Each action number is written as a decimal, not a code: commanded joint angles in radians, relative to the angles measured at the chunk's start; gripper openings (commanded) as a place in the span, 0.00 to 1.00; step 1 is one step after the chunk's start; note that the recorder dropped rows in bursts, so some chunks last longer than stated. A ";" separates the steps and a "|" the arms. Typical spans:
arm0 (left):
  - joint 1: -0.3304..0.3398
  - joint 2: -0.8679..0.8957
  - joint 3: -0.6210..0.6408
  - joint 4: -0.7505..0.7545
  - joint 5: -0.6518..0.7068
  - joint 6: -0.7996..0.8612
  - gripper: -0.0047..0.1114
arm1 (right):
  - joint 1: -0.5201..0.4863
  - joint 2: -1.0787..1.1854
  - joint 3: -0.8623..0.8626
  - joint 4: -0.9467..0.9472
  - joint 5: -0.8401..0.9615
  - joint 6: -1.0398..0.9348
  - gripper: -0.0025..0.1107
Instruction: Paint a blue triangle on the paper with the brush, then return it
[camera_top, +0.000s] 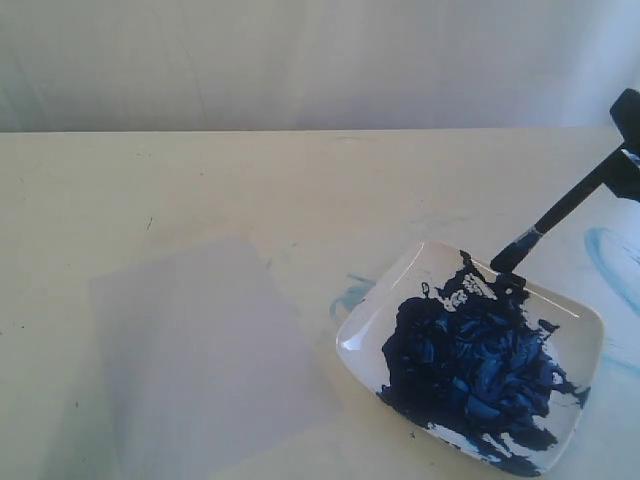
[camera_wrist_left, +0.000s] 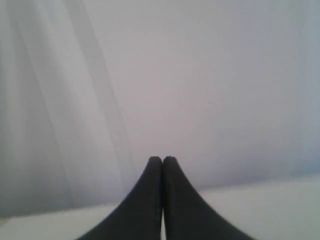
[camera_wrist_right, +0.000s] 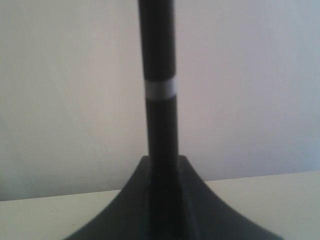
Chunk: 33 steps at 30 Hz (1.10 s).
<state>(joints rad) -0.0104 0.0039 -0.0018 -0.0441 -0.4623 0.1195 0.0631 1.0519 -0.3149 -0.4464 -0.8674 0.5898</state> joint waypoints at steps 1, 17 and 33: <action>-0.002 0.046 -0.041 -0.453 -0.175 0.020 0.04 | -0.004 -0.002 -0.003 0.002 -0.003 0.001 0.02; -0.002 1.029 -0.752 -0.311 0.809 0.332 0.04 | -0.004 -0.002 -0.003 0.002 -0.002 0.160 0.02; 0.009 1.720 -1.105 -0.646 1.314 0.784 0.04 | -0.004 -0.002 -0.003 -0.194 -0.031 0.116 0.02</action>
<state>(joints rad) -0.0041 1.6862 -1.0997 -0.6813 0.8581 0.8859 0.0631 1.0519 -0.3166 -0.6207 -0.8734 0.7363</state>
